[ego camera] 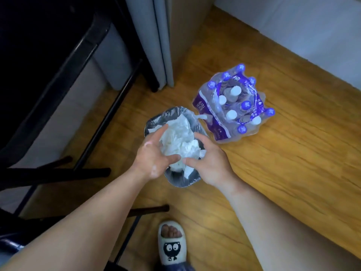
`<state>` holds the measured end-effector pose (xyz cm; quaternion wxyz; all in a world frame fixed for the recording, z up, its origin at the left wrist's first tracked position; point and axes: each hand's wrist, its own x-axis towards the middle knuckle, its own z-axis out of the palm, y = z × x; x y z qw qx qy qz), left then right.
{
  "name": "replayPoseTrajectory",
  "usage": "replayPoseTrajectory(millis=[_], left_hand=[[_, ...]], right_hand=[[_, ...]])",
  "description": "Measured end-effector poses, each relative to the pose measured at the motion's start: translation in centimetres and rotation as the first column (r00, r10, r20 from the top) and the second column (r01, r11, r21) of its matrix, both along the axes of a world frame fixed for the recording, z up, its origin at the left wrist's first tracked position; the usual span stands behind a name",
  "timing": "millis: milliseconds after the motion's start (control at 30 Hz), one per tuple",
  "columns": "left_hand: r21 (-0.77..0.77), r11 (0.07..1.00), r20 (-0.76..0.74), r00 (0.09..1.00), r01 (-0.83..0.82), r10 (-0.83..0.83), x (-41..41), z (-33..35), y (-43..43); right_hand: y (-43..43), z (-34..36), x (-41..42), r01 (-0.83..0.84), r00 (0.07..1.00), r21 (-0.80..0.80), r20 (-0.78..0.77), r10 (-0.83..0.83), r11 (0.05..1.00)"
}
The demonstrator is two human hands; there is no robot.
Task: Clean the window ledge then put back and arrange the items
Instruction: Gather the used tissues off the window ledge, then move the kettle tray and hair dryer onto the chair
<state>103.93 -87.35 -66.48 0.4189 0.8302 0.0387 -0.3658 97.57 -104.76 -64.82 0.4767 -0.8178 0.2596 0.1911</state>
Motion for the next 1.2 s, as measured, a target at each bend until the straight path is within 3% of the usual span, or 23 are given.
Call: replayPoseTrajectory(millis=[267,500,633,767,1000,1200], left_hand=[[0.022,1.0,0.037,0.999,-0.005,0.004,-0.8,6.3,1.1],[0.132,0.987,-0.009,0.996,0.088,-0.087,-3.2,18.8,5.2],[0.224,0.967,-0.019,0.993,0.119,-0.118,-8.5,27.7,10.5],[0.326,0.919,-0.047,0.974,0.223,-0.22,-16.8,35.5,16.4],[0.388,0.916,-0.027,0.995,0.101,-0.098,-36.5,47.0,27.2],[0.385,0.917,0.132,0.99,-0.1,0.053,-53.8,57.5,35.4]], right_hand=[[0.4,4.3,-2.2,0.017,0.999,-0.023,-0.034,-0.018,1.0],[2.1,16.1,-2.5,-0.246,0.969,-0.128,-0.047,0.242,0.961],[5.0,24.9,-4.6,-0.609,0.793,-0.234,-0.149,0.591,0.758],[9.2,33.1,-9.0,-0.784,0.609,-0.31,-0.213,0.764,0.538],[19.9,46.8,-22.0,-0.86,0.387,-0.425,-0.18,0.904,0.284],[32.2,57.7,-35.6,-0.861,0.155,-0.5,-0.077,0.985,0.097]])
